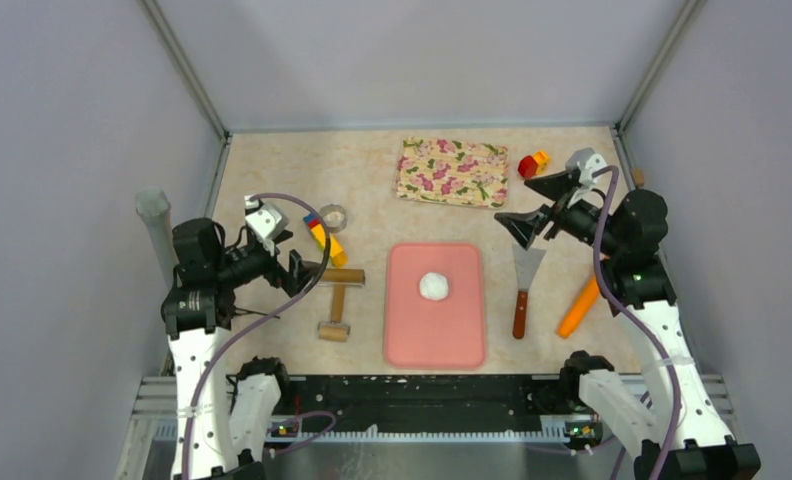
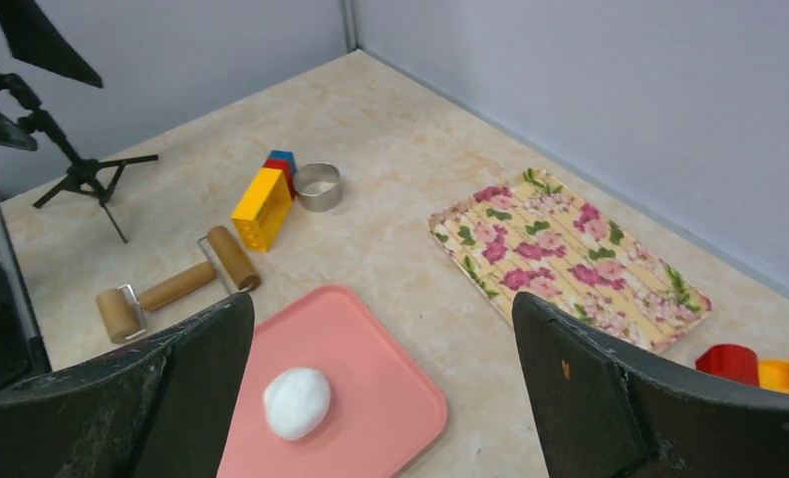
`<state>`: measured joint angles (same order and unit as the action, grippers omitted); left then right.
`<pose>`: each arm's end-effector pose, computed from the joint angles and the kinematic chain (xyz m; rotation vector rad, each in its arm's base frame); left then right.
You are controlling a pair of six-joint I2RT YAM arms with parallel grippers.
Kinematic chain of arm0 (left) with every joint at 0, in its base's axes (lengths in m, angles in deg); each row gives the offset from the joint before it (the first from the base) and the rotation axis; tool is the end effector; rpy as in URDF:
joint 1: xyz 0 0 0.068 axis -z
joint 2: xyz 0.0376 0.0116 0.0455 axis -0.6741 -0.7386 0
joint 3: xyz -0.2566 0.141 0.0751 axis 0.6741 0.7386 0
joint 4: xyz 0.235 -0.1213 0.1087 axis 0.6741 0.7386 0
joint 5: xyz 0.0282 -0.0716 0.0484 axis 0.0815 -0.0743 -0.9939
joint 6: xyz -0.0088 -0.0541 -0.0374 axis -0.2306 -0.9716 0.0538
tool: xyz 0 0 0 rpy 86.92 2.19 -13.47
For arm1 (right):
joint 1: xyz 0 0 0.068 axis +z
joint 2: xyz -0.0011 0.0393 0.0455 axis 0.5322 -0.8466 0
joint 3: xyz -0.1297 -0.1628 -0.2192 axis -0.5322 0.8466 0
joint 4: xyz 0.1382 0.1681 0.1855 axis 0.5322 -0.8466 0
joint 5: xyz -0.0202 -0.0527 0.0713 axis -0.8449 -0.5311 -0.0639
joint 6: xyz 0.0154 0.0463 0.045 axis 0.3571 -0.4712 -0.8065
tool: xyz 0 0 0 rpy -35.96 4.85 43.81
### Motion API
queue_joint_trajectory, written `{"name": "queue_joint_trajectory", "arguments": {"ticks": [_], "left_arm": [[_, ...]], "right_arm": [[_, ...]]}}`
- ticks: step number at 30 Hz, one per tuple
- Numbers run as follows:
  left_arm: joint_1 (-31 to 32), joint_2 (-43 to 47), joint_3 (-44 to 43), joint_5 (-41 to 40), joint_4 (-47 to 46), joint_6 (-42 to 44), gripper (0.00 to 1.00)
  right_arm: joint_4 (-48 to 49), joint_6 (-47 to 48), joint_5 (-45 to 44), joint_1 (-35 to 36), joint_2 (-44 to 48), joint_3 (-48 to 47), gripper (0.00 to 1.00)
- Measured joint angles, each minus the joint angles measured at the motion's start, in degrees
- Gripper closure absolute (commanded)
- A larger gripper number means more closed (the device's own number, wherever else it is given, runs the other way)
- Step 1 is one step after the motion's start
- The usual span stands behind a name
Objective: Roll out the dumpling wrappers from the dough
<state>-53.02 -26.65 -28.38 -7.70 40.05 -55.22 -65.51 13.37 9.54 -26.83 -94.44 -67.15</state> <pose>0.1461 -0.0153 0.3687 0.7767 1.7693 -0.5475 0.1917 0.0556 0.3982 -0.6844 1.4507 0.7028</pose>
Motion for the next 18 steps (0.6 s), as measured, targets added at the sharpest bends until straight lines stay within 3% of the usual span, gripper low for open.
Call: {"name": "queue_joint_trajectory", "arguments": {"ticks": [8,14,18], "left_arm": [[-0.22,-1.84,0.83,-3.21,-2.03,-1.4,0.01],[1.95,-15.63,-1.46,-9.73,-0.07,-0.31,0.01],[7.76,-21.24,1.42,-17.07,-0.85,-0.04,0.01]], "right_arm": [[1.2,0.0,-4.92,-0.02,-0.96,0.48,0.01],[2.19,0.04,-5.7,-0.04,-1.22,1.03,0.01],[2.16,0.42,-5.92,-0.04,-1.2,1.27,0.01]]}}
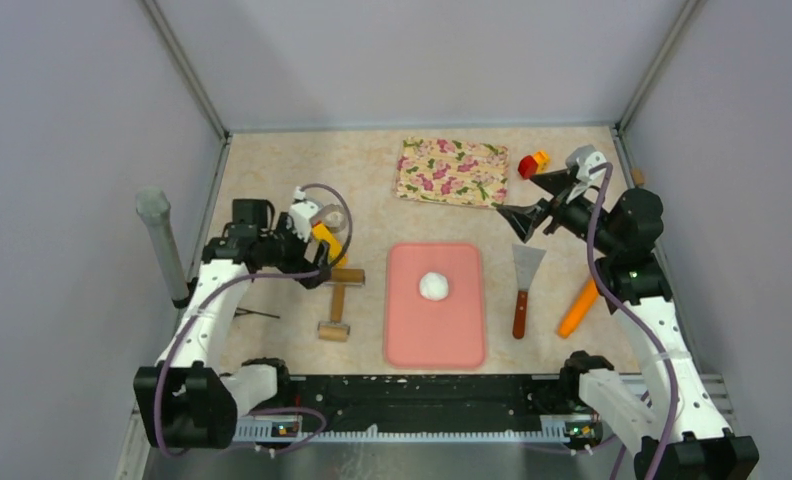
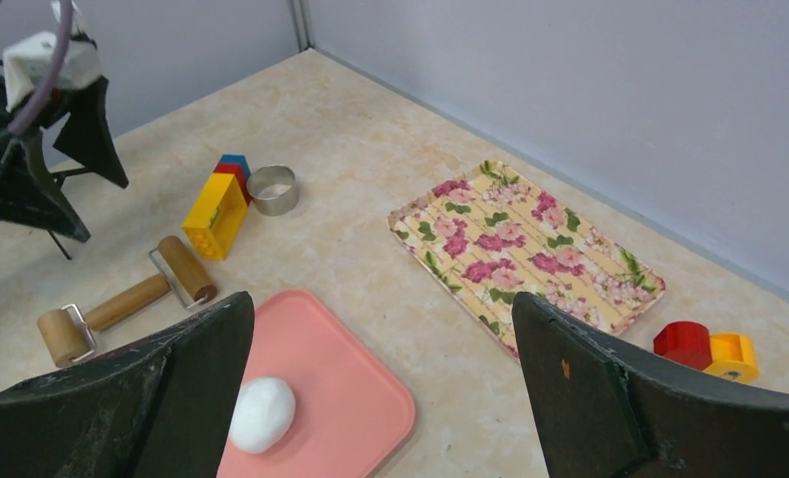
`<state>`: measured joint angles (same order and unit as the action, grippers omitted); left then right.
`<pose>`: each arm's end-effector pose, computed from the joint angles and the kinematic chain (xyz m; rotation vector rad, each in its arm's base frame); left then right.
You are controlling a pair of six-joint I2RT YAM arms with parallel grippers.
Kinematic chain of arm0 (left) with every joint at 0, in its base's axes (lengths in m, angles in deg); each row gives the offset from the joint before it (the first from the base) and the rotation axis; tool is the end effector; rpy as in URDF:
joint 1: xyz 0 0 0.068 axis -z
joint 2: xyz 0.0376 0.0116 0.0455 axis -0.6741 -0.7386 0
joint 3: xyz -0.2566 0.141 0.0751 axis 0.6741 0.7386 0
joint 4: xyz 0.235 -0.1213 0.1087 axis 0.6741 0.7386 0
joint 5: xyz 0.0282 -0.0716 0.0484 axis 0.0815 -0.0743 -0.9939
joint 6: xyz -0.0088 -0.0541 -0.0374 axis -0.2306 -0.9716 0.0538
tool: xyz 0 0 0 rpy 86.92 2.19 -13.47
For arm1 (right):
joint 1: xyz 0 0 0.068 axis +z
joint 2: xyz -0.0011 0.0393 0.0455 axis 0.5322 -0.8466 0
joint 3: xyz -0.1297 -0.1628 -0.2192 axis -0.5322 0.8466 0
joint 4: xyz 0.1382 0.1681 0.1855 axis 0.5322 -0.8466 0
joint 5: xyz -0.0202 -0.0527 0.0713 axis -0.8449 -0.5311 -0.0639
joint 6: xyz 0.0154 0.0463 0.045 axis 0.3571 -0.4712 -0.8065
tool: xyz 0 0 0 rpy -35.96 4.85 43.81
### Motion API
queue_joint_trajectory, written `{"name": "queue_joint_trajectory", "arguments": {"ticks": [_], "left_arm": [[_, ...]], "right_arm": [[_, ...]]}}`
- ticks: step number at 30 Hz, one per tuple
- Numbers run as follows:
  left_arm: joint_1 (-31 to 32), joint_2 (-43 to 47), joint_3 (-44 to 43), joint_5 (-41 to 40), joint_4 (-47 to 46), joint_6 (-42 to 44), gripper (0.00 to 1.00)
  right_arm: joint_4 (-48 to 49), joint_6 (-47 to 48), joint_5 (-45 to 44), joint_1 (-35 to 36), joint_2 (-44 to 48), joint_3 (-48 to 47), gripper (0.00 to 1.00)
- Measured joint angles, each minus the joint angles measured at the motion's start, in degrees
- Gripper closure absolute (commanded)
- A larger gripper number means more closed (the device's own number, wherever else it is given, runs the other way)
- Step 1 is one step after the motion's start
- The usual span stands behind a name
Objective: Roll out the dumpling wrappers from the dough
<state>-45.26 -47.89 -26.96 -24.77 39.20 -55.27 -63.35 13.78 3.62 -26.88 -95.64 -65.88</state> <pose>0.2323 -0.0193 0.2913 0.7290 2.2254 -0.5360 0.2030 0.0525 0.3902 -0.6072 1.4773 0.6193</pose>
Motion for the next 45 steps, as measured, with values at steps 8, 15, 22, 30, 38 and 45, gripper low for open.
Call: {"name": "queue_joint_trajectory", "arguments": {"ticks": [8,15,22,30,38,45], "left_arm": [[15.08,-7.98,5.99,-14.19,-2.49,-0.55,0.01],[17.84,-19.63,4.52,-21.57,-3.85,-2.69,0.01],[20.63,-24.41,2.86,-22.18,-4.02,-4.42,0.14],[23.21,-27.04,1.4,-23.17,-3.91,-5.03,0.59],[24.98,-27.82,0.85,-23.56,-2.12,-4.48,1.0],[25.09,-27.8,0.44,-23.3,0.59,-3.85,1.0]], "right_arm": [[0.17,1.92,-0.28,0.0,0.02,0.33,0.01],[0.09,2.84,-0.63,-0.04,0.04,0.72,0.02],[0.07,3.72,-0.92,-0.07,0.04,0.74,0.02],[0.15,4.63,-1.03,-0.09,0.04,1.55,0.02],[0.31,4.74,-1.05,-0.09,0.09,1.84,0.02],[0.22,4.79,-0.63,-0.09,0.07,1.84,0.02]]}}
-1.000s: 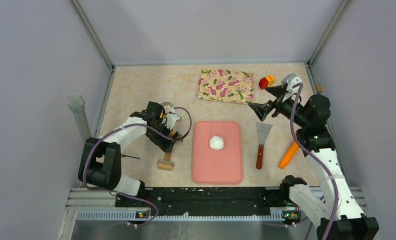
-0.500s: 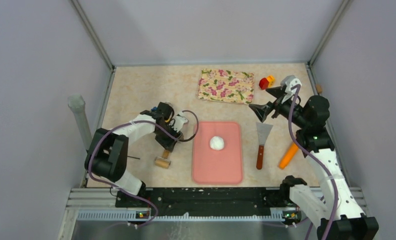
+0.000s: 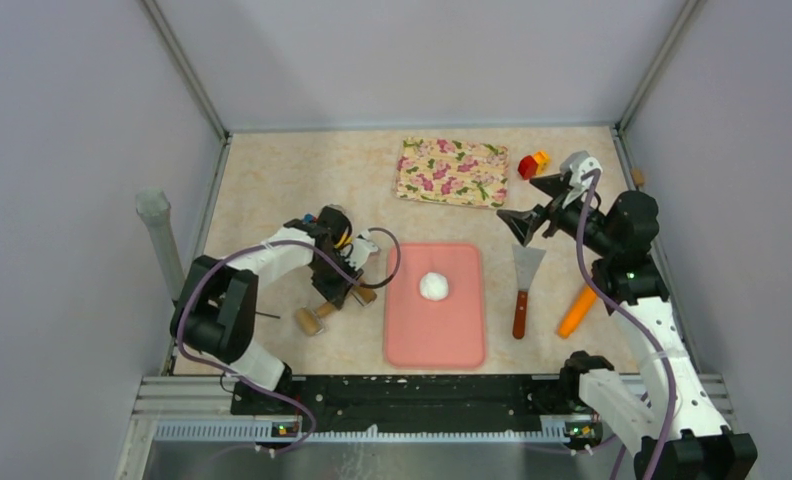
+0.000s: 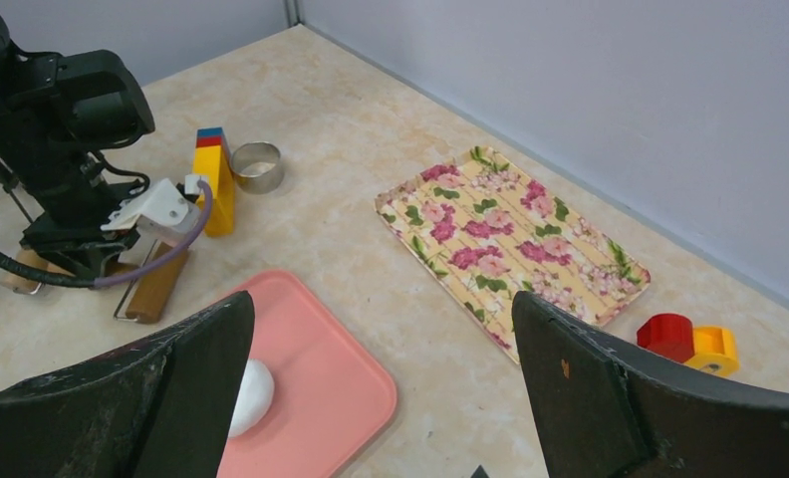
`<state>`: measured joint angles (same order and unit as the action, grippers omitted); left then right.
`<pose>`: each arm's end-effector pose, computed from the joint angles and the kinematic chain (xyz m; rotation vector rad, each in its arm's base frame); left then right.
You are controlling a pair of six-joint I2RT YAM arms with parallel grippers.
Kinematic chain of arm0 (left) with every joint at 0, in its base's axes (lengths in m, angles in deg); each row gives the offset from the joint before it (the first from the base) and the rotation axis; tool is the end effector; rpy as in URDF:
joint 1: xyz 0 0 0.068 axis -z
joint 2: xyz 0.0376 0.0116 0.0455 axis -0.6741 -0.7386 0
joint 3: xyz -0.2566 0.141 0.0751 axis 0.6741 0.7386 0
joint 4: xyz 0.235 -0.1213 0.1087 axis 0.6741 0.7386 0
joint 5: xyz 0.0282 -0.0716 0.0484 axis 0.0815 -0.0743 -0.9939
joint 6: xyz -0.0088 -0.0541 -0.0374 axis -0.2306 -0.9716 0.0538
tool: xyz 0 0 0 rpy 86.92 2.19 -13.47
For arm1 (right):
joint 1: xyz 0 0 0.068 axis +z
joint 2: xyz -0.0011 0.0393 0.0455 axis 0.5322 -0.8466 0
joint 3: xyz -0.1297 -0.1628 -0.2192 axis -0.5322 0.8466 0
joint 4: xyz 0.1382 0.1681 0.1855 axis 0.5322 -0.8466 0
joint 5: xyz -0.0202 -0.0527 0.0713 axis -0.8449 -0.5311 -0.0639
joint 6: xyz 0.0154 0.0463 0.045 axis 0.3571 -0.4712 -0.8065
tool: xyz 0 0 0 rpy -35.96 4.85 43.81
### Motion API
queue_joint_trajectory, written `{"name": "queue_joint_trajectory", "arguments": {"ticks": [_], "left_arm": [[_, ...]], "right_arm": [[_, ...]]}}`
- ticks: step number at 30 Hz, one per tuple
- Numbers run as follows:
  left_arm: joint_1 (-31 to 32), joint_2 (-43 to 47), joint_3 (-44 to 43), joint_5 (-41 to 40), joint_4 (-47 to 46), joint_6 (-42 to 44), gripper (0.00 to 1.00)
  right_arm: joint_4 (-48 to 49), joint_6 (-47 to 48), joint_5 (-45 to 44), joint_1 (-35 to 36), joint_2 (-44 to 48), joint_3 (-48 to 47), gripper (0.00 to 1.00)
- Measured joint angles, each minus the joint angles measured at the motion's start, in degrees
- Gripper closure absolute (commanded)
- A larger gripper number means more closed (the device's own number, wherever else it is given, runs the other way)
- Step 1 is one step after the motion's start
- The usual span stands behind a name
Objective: Roll out the dumpling wrappers from the dough
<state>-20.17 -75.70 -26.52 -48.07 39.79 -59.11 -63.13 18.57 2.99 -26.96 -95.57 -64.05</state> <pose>0.2620 -0.1195 0.1614 1.1746 2.7535 -0.3329 0.2049 0.0519 0.3785 -0.6529 1.4735 0.5537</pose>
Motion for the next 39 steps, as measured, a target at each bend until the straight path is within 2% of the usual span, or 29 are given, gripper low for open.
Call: {"name": "queue_joint_trajectory", "arguments": {"ticks": [3,7,12,17,22,28,30,34,39], "left_arm": [[0.0,1.88,-0.98,1.09,3.23,0.5,1.0],[0.02,10.23,-4.85,3.96,7.58,1.51,1.0],[0.15,21.24,-12.04,8.98,8.79,3.28,1.0],[1.11,24.55,-17.81,12.59,7.78,2.4,1.0],[1.36,24.35,-21.75,10.51,-1.16,-7.52,1.0],[1.31,18.49,-33.59,6.84,-9.92,-25.94,1.0],[1.05,16.63,-35.43,6.75,-12.68,-32.68,1.0],[-1.4,13.77,-34.29,10.19,-17.27,-46.36,1.0],[-7.82,12.92,-25.79,17.44,-24.83,-62.75,1.0]], "right_arm": [[-0.92,-0.26,2.27,0.0,-0.81,-0.46,0.04],[-3.37,-1.51,7.45,1.03,-5.03,-3.48,0.04],[-8.13,-2.01,11.21,7.45,-12.41,-9.42,0.05],[-12.37,-3.39,16.98,10.86,-22.69,-19.08,0.13],[-8.35,-5.14,21.59,11.82,-24.96,-18.97,0.11],[6.69,-2.43,17.94,18.05,-17.44,-4.83,0.11],[10.51,-2.34,15.89,19.96,-17.57,-3.1,0.12],[16.44,-2.47,10.47,22.4,-19.96,-2.71,0.15],[17.33,-2.64,6.62,25.57,-25.22,-4.66,0.13]]}}
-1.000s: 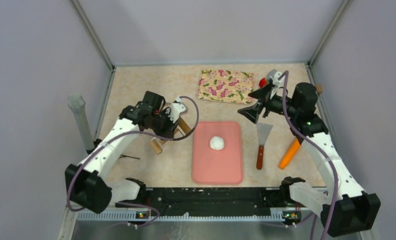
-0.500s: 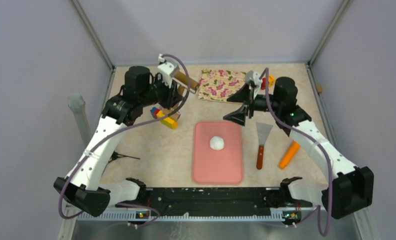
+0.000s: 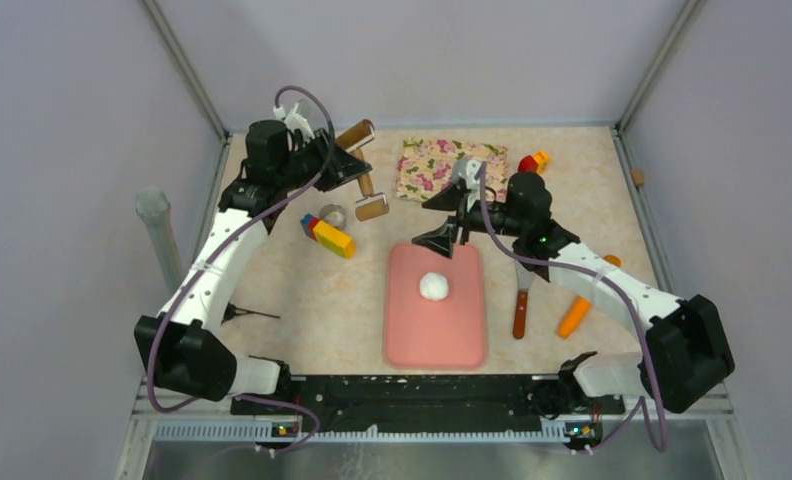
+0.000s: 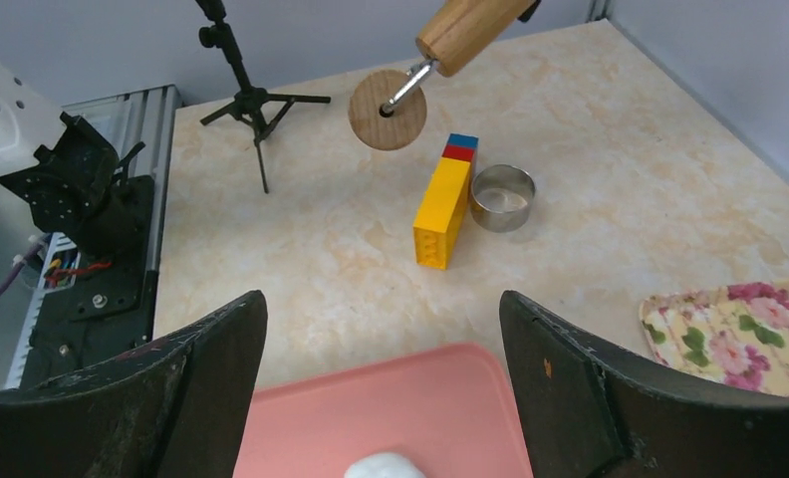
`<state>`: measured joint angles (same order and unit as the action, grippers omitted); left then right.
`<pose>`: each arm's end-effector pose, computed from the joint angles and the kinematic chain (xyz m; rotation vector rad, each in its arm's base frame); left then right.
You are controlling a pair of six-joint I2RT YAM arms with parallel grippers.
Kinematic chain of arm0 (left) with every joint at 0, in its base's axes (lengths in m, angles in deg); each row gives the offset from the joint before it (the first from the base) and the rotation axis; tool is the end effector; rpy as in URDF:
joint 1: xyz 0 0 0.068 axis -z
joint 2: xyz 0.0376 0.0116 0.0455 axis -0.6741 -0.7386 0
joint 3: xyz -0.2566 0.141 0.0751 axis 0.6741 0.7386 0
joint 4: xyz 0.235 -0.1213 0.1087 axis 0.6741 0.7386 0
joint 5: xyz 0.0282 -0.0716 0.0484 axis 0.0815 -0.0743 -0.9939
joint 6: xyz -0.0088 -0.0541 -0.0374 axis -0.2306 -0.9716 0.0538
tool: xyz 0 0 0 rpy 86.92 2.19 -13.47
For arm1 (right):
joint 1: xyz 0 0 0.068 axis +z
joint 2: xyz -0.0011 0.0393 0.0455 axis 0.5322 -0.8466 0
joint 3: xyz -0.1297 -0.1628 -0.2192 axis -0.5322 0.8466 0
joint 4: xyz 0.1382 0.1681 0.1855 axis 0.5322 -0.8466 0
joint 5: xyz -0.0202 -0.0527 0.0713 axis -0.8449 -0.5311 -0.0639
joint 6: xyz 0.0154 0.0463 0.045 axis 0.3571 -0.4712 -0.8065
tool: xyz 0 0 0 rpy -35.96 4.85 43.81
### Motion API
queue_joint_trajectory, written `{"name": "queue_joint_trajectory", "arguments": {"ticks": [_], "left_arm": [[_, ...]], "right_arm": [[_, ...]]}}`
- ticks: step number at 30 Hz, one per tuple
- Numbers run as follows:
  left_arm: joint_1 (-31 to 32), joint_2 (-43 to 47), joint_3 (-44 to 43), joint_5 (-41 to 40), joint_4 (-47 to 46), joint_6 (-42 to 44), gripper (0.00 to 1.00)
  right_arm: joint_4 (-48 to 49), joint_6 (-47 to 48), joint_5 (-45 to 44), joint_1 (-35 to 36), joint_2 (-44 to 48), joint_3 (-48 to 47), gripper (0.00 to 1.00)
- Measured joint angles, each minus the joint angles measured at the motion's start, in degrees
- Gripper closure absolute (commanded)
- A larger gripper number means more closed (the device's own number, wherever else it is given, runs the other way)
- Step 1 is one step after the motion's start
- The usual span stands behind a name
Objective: Roll out the dumpling wrappers from the dough
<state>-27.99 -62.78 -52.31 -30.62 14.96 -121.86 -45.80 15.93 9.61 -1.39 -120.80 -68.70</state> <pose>0.3231 -0.1102 0.4223 -0.0607 2.0225 -1.1200 0.2523 0.1939 0.3374 -1.0517 1.3704 1.0331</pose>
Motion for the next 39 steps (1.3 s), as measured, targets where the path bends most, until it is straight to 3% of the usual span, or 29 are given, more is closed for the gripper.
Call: {"name": "queue_joint_trajectory", "arguments": {"ticks": [5,9,19,29,34,37,39], "left_arm": [[-3.67,-0.07,5.22,1.9,-2.91,-8.52,1.0],[-4.37,-0.07,7.06,1.95,-4.39,-11.23,1.0],[-7.85,0.07,10.05,-0.33,-5.07,-13.31,1.0],[-8.44,0.59,12.37,-1.09,-5.99,-13.99,1.0],[-8.5,0.98,13.2,-1.09,-6.14,-14.25,1.0],[-8.55,1.18,13.53,-1.09,-6.21,-14.29,1.0],[-8.55,1.33,13.64,-1.09,-6.27,-14.21,1.0]], "right_arm": [[0.9,-5.07,-2.29,3.87,-5.57,-3.43,0.12],[-0.02,-12.13,-4.79,4.72,-12.92,-12.28,0.12],[-4.85,-19.93,-8.61,6.32,-23.47,-27.43,0.12],[-12.61,-21.24,-10.21,9.31,-33.83,-37.16,0.21],[-15.65,-20.55,-10.29,10.84,-36.17,-40.28,0.39],[-16.63,-19.93,-9.81,11.8,-36.72,-41.57,0.61],[-17.35,-19.61,-10.03,12.15,-36.76,-42.05,0.8]]}}
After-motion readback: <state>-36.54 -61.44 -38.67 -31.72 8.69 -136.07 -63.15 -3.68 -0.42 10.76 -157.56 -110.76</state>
